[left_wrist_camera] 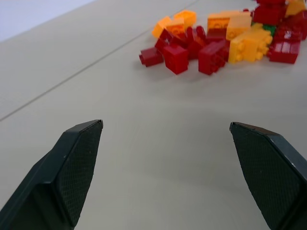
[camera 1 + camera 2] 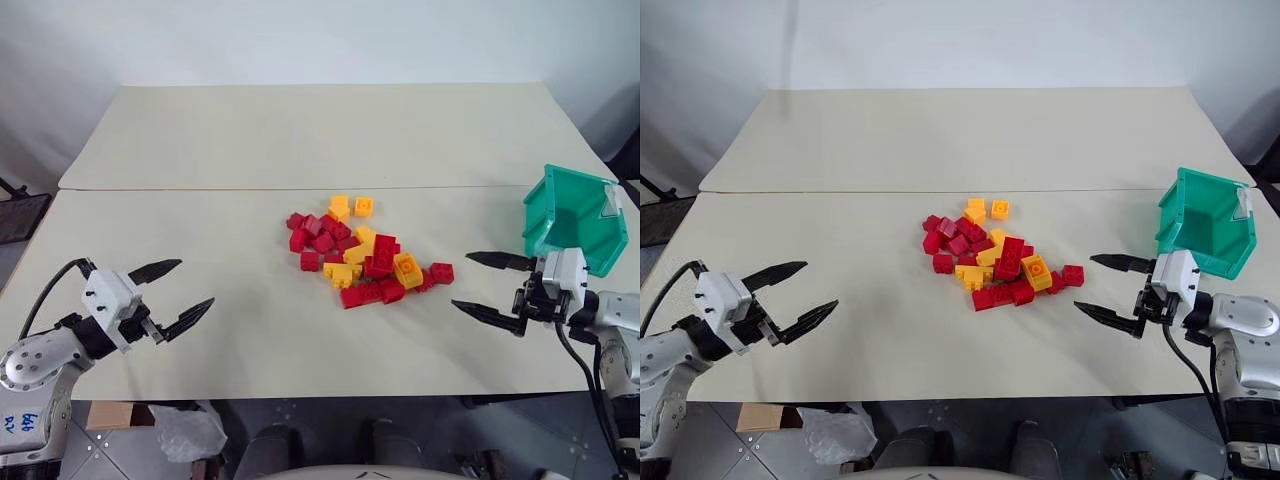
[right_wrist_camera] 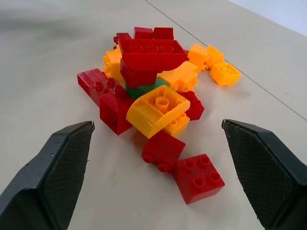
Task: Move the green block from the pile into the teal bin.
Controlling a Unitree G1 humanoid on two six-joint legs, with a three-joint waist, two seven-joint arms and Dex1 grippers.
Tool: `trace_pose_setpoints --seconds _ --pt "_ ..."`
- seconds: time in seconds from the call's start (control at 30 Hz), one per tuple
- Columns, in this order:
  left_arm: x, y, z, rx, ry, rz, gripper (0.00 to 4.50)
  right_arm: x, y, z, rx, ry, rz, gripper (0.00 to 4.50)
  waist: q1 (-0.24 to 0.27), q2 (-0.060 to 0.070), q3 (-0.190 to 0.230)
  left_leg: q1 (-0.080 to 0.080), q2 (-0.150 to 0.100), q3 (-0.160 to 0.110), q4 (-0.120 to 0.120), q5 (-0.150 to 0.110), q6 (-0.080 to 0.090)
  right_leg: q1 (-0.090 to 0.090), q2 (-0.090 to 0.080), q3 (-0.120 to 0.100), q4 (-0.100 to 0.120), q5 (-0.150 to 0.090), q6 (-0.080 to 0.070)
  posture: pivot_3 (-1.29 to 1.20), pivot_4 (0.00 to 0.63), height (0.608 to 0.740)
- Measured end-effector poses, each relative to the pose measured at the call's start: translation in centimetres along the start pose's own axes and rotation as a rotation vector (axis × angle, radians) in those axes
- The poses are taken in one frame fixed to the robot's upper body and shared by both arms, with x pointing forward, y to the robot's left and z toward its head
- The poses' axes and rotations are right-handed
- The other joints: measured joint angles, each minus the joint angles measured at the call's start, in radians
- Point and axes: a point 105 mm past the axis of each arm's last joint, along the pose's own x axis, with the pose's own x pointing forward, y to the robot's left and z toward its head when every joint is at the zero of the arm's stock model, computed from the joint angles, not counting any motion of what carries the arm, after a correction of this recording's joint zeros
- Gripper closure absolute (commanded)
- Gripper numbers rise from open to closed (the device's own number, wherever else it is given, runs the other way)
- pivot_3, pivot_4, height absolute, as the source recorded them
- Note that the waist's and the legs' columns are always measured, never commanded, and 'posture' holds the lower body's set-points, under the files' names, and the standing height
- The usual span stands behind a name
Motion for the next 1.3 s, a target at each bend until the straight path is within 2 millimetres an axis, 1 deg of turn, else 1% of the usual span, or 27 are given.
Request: trace_pose_setpoints --seconds 0.17,0.23,0.27,0.33,0.37,0.43,0.53,0.6,0.63,0.7,0.87,1.0,1.13,1.23,1.3 --pt "0.2 -0.1 0.1 -0.036 -0.014 -0.015 0.0 -0.2 0.4 -0.5 0.022 0.012 -0.006 0.03 0.0 0.0 0.0 0.0 0.0 0.0 0.0 0.0 0.0 0.0 0.0 0.0 0.0 0.0 0.0 0.0 0.15 0.74" --pt "0.5 -0.3 0.4 -0.063 -0.033 -0.045 0.0 0.1 0.7 -0.2 0.034 -0.005 0.001 0.43 0.001 0.0 0.0 0.0 0.0 0.0 0.0 0.0 0.0 0.0 0.0 0.0 0.0 0.0 0.0 0.0 0.15 0.74" --pt "0.7 -0.6 0.5 -0.068 -0.04 -0.069 0.0 0.3 1.0 0.1 0.044 -0.021 0.012 0.66 0.001 0.0 0.0 0.0 0.0 0.0 0.0 0.0 0.0 0.0 0.0 0.0 0.0 0.0 0.0 0.0 0.15 0.74" --pt "1.3 -1.5 1.0 -0.069 -0.054 -0.136 0.0 0.6 2.1 0.9 0.066 -0.045 0.054 1.33 0.003 0.0 0.0 0.0 0.0 -0.001 0.0 0.0 0.0 0.0 0.0 0.0 0.001 0.0 0.0 0.0 0.15 0.74" --pt "1.6 -2.2 1.2 -0.064 -0.061 -0.175 0.0 0.8 2.7 1.1 0.073 -0.051 0.08 1.74 0.003 0.0 0.0 0.0 0.0 -0.001 0.0 0.0 0.0 0.0 0.0 0.0 0.0 0.0 0.0 0.0 0.15 0.74" --pt "2.0 -3.3 1.5 -0.055 -0.069 -0.241 0.0 1.7 3.9 1.5 0.081 -0.052 0.136 2.39 0.003 0.0 0.0 0.0 0.0 -0.001 0.0 0.0 -0.001 0.0 0.0 0.0 0.0 0.0 0.0 0.0 0.15 0.74" --pt "2.5 -5.0 1.5 -0.027 -0.064 -0.344 0.0 3.4 5.0 1.7 0.106 -0.047 0.176 3.48 -0.001 0.0 0.0 0.001 0.0 0.0 0.0 0.0 -0.001 0.0 0.001 0.0 0.001 0.0 0.0 0.0 0.15 0.74" --pt "2.6 -5.4 1.1 -0.024 -0.054 -0.365 0.0 4.7 6.0 1.3 0.109 -0.022 0.217 4.12 -0.002 0.0 0.0 0.001 0.001 0.0 0.0 0.0 -0.001 0.0 0.001 0.0 0.001 0.0 0.0 0.0 0.15 0.74" --pt "2.6 -5.4 0.9 -0.026 -0.046 -0.365 0.0 5.8 6.4 1.2 0.104 -0.025 0.229 4.47 -0.003 0.0 0.0 0.001 0.001 0.0 0.0 0.0 -0.001 0.0 0.001 0.0 0.001 0.0 0.0 0.0 0.15 0.74" --pt "2.5 -5.4 0.9 -0.025 -0.045 -0.363 0.0 7.3 6.7 1.2 0.095 -0.031 0.237 4.47 -0.002 0.0 0.0 0.001 0.0 0.0 0.0 0.0 -0.001 -0.001 0.001 0.001 0.001 0.0 0.0 0.0 0.15 0.74" --pt "2.2 -5.0 0.6 -0.033 -0.036 -0.328 0.0 11.6 5.5 2.1 0.103 -0.046 0.2 4.47 -0.003 0.0 0.0 0.0 0.0 -0.001 0.0 0.0 -0.001 -0.001 0.001 0.0 0.001 0.0 0.0 0.0 0.15 0.74" --pt "1.8 -4.6 0.3 -0.042 -0.025 -0.3 0.0 14.0 4.5 1.9 0.119 -0.044 0.15 4.47 -0.001 0.0 0.0 -0.001 -0.001 -0.002 0.0 -0.001 -0.001 -0.001 0.0 -0.001 0.001 0.0 0.0 0.0 0.15 0.74" --pt "1.7 -4.4 0.0 -0.056 -0.02 -0.283 0.0 14.7 2.1 1.4 0.105 -0.016 0.063 4.47 -0.003 0.0 0.0 -0.001 -0.001 -0.002 0.0 -0.001 -0.001 -0.001 0.0 -0.001 0.002 0.0 0.0 0.0 0.15 0.74" --pt "1.7 -4.4 -0.1 -0.06 -0.019 -0.275 0.0 14.3 -0.6 1.3 0.104 -0.018 -0.026 4.47 -0.005 0.0 0.0 -0.001 -0.001 -0.002 0.0 -0.001 -0.001 -0.001 0.0 -0.001 0.002 0.0 0.0 0.0 0.15 0.74" --pt "1.7 -4.4 -0.1 -0.062 -0.021 -0.27 0.0 14.0 -2.1 1.0 0.085 -0.002 -0.062 4.47 -0.005 0.0 0.0 -0.001 0.0 -0.002 0.0 -0.001 -0.001 -0.001 0.001 -0.002 0.002 0.0 0.0 0.0 0.15 0.74"
